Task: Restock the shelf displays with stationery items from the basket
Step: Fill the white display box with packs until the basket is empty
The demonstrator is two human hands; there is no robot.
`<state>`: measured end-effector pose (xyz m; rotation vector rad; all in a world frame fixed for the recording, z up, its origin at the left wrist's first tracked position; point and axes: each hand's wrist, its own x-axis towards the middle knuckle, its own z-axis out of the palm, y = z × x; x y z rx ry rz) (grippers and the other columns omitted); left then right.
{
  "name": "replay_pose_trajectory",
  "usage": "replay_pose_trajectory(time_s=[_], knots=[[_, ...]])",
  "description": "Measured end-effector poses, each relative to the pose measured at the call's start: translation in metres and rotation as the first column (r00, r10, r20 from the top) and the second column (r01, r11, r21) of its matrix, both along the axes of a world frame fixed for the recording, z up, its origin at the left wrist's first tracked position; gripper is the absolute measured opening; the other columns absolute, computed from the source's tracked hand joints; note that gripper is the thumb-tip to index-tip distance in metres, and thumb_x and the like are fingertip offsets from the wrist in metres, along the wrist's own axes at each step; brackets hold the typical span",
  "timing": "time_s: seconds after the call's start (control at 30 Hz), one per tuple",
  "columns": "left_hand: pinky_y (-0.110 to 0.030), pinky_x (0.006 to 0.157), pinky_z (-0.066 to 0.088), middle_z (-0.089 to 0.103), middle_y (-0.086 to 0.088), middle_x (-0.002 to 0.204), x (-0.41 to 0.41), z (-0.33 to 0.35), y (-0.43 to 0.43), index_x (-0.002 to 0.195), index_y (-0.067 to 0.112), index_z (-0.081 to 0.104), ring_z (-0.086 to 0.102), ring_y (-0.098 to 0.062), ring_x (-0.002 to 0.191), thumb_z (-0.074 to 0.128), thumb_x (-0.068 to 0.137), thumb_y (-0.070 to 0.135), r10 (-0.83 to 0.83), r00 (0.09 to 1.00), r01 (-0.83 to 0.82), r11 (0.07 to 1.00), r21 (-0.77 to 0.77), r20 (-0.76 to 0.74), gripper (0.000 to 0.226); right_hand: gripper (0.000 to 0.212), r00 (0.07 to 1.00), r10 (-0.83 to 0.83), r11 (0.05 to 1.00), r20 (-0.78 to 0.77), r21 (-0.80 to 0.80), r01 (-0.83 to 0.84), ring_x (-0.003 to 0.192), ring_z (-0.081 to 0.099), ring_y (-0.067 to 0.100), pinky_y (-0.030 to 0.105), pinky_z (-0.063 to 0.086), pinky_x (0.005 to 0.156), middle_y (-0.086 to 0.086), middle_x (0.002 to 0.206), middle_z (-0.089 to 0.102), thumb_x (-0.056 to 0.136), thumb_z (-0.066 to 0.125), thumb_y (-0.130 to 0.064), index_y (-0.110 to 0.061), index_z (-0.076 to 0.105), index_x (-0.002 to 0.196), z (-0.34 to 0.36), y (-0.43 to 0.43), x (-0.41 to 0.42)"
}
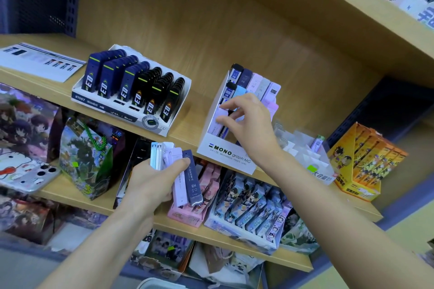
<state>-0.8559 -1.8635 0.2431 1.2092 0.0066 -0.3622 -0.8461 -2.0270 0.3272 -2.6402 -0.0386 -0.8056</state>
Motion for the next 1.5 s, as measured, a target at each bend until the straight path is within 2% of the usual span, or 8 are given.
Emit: replay_pose_trajectory(time_s=[0.27,0.4,0.5,0.63,0.87,1.13,1.3,1.5], knots=[[-0.01,0.032,0.03,0.044,0.014,0.033,0.001,0.002,0.005,0.072,0.016,0.053,0.037,0.0,0.026,0.066,0.087,0.014,0.046,0.999,-0.046,0.998,-0.037,0.011,0.02,0.005,0.997,-0.007,0.996,0.075,0.086,0.0,0.064,0.045,0.001,0.014,0.038,0.062,-0.014,0.08,0.046,0.094,0.056,-0.023,-0.023,0.052,0.091,-0.01,0.025,-0.02],[-0.01,0.032,0.029,0.044,0.013,0.034,0.003,0.0,0.006,0.068,0.016,0.053,0.037,0.0,0.027,0.066,0.087,0.014,0.08,0.996,-0.079,0.996,-0.036,0.044,0.023,0.013,0.927,0.133,0.967,-0.35,0.253,-0.043,0.064,0.051,-0.001,0.012,0.041,0.06,-0.01,0.078,0.058,0.093,0.056,-0.036,-0.024,0.057,0.089,-0.032,0.05,-0.047],[-0.012,0.034,0.036,0.052,0.011,0.039,0.002,0.001,0.006,0.072,0.013,0.059,0.045,0.0,0.031,0.068,0.085,0.015,0.1,0.993,-0.098,0.995,-0.02,0.061,0.016,0.013,0.867,0.19,0.934,-0.46,0.356,-0.016,0.064,0.051,0.004,0.014,0.045,0.062,-0.002,0.083,0.058,0.089,0.063,-0.03,-0.024,0.054,0.096,-0.045,0.052,-0.056],[-0.013,0.035,0.03,0.041,0.014,0.036,-0.003,0.001,0.007,0.065,0.015,0.051,0.034,-0.003,0.031,0.068,0.085,0.018,0.09,0.991,-0.087,0.996,-0.028,0.099,0.027,0.007,0.873,0.241,0.851,-0.425,0.525,0.021,0.066,0.06,0.009,0.019,0.053,0.061,0.007,0.088,0.061,0.095,0.056,-0.021,-0.017,0.057,0.1,-0.039,0.049,-0.067],[-0.015,0.039,0.022,0.037,0.01,0.041,-0.003,-0.001,0.008,0.089,-0.001,0.069,0.025,-0.009,0.043,0.066,0.086,0.024,0.026,0.994,-0.016,0.996,-0.091,0.109,0.025,0.01,0.988,0.037,0.857,-0.149,0.513,0.045,0.067,0.059,-0.002,0.015,0.048,0.062,-0.01,0.086,0.068,0.085,0.068,-0.019,-0.025,0.064,0.091,-0.018,0.017,-0.08],[-0.015,0.037,0.023,0.035,0.01,0.039,-0.002,-0.007,0.002,0.097,-0.006,0.065,0.025,-0.007,0.039,0.066,0.087,0.023,-0.008,0.995,0.018,0.995,-0.096,0.099,0.031,0.015,0.983,-0.186,0.961,-0.008,0.209,0.183,0.065,0.06,-0.007,0.013,0.049,0.069,-0.009,0.08,0.063,0.097,0.047,-0.009,-0.02,0.057,0.093,0.013,-0.034,-0.062],[-0.016,0.039,0.021,0.035,0.009,0.04,-0.002,-0.008,0.001,0.092,-0.004,0.066,0.025,-0.007,0.04,0.065,0.087,0.023,-0.021,0.995,0.031,0.994,-0.102,0.1,0.028,0.012,0.978,-0.157,0.986,-0.139,0.043,0.164,0.077,0.06,0.014,0.015,0.045,0.071,0.001,0.089,0.058,0.094,0.055,-0.009,-0.01,0.057,0.106,0.012,-0.044,-0.044],[-0.016,0.041,0.018,0.032,0.008,0.041,-0.001,-0.008,0.002,0.091,-0.003,0.067,0.022,-0.008,0.042,0.067,0.085,0.026,-0.038,0.998,0.046,0.987,-0.156,0.054,0.03,0.018,0.985,-0.157,0.971,-0.07,-0.195,0.141,0.07,0.047,-0.001,0.007,0.037,0.071,-0.003,0.097,0.047,0.087,0.065,-0.008,-0.01,0.064,0.105,0.006,-0.045,-0.031]])
